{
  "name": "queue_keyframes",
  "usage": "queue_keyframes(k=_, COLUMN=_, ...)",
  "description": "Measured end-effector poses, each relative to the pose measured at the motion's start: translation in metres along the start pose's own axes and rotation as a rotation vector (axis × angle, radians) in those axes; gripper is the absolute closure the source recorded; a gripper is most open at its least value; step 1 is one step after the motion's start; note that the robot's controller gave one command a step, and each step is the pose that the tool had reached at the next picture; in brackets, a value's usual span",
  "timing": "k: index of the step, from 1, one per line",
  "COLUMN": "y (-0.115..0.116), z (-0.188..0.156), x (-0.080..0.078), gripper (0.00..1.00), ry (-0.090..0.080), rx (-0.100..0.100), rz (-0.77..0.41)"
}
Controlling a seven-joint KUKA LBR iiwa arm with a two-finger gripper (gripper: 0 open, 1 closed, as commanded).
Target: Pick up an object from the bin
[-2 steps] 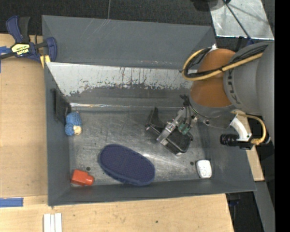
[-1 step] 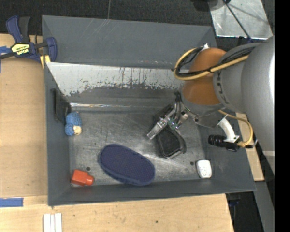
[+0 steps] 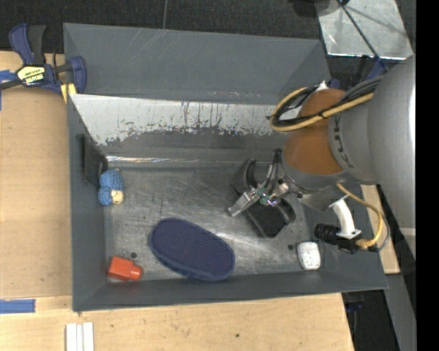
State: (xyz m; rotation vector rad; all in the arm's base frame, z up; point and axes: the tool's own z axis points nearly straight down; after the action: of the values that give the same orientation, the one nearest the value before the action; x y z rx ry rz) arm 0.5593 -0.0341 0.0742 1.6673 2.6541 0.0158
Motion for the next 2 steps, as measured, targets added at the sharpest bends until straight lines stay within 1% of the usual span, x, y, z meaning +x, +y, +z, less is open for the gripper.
queue_keyframes(k=1, y=0.0, z=-0.002, x=-0.002, gripper=1.0, ry=-0.006, rx=-0.002, rz=-0.001)
queue_keyframes(k=2, y=0.0, z=-0.043, x=-0.003, gripper=1.0, ry=0.001, rx=0.013, rz=-0.003)
